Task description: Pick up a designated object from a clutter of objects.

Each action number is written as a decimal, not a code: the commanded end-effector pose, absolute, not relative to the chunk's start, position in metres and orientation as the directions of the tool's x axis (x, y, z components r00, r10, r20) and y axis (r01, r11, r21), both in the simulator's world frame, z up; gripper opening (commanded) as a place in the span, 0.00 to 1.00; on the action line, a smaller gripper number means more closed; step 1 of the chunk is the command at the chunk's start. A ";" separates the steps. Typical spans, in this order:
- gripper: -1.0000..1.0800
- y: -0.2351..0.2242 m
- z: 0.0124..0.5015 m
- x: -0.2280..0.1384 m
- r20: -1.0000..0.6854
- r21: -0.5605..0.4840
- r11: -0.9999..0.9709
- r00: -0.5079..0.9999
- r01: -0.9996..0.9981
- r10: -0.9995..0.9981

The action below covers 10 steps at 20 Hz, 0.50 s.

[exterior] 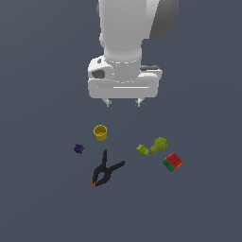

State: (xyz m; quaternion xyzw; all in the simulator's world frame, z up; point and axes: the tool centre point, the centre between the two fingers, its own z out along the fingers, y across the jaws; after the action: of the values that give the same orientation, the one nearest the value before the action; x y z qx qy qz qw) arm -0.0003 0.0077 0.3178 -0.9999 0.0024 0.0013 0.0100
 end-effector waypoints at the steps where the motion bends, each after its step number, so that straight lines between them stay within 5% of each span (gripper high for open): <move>1: 0.96 0.008 0.318 0.000 -0.003 -0.020 -1.000 1.000 -0.005 -0.005; 10: 0.96 0.009 0.316 0.004 -0.016 -0.047 -0.998 0.999 -0.048 -0.047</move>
State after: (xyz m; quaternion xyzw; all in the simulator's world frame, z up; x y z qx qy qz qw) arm 0.0031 0.0090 0.3163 -0.9995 0.0204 0.0065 0.0214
